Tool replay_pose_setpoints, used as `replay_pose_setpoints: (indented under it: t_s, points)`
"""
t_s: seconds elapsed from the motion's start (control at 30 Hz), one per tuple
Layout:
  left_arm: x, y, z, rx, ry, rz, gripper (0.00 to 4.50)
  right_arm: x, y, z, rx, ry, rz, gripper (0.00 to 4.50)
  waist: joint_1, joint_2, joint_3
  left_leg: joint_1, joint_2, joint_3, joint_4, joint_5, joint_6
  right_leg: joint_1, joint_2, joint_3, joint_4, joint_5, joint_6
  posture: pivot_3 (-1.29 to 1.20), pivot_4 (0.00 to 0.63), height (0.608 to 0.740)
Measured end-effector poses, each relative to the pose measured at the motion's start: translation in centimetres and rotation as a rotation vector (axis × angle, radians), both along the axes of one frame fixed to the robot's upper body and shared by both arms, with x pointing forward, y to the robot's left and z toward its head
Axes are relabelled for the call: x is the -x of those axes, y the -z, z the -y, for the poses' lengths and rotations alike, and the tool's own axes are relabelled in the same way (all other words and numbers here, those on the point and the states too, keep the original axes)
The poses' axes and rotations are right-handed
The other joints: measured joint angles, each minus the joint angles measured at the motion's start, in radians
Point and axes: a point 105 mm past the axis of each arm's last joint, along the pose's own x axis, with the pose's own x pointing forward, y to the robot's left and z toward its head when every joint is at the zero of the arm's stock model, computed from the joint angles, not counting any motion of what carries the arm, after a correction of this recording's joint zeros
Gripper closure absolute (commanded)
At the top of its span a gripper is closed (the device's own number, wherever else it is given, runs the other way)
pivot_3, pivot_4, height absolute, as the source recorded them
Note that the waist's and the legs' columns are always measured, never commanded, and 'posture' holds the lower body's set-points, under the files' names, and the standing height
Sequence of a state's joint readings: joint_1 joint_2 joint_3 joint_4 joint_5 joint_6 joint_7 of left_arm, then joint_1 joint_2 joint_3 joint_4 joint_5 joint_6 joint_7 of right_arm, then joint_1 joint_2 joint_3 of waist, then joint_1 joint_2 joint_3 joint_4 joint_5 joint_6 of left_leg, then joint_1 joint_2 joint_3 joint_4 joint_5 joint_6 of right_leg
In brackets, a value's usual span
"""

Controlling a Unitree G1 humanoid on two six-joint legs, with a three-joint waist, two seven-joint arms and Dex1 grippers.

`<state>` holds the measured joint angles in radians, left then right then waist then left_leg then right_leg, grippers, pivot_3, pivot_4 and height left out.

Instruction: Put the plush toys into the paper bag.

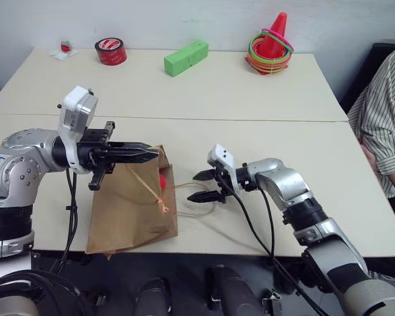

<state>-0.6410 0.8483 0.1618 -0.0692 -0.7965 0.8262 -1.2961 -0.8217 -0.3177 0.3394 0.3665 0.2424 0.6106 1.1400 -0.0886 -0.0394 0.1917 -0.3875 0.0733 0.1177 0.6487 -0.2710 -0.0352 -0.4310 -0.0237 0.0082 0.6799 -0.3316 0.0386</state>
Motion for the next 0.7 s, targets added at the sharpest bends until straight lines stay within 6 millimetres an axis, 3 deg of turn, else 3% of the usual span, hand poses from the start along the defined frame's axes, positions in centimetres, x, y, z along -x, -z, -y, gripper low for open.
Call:
replay_pose_setpoints:
  t_s: [0.1,0.2,0.57,0.7]
  points:
    - [0.0,0.0,0.0,-0.001,0.000,0.001,4.50,-0.4,-0.1,-0.7,0.033,-0.007,0.001,0.02,0.002,0.000,0.000,0.001,0.000,0.000,0.000,0.000,0.000,0.001,0.000,0.000,0.000,0.000,0.000,0.00,0.150,0.740]
    - [0.0,0.0,-0.1,-0.006,-0.005,0.002,4.50,0.0,-0.1,-0.5,0.090,-0.042,-0.056,0.62,0.006,0.000,0.000,0.001,0.000,0.000,0.000,0.000,0.000,0.001,-0.001,0.000,0.000,0.000,0.000,0.00,0.150,0.740]
    - [-0.1,-0.2,-0.2,-0.007,-0.016,0.031,4.50,2.7,1.0,1.4,0.133,-0.105,-0.283,4.47,0.009,0.000,0.000,-0.001,0.000,-0.001,0.000,-0.001,0.002,0.001,-0.001,-0.001,-0.002,0.000,0.000,0.00,0.150,0.740]
    - [-0.2,-0.2,0.0,0.001,-0.015,0.035,4.50,3.4,0.2,1.9,0.020,-0.070,-0.399,4.47,0.012,0.000,0.000,-0.001,0.000,-0.001,0.000,-0.001,0.002,0.001,-0.001,-0.001,-0.002,0.000,0.000,0.00,0.150,0.740]
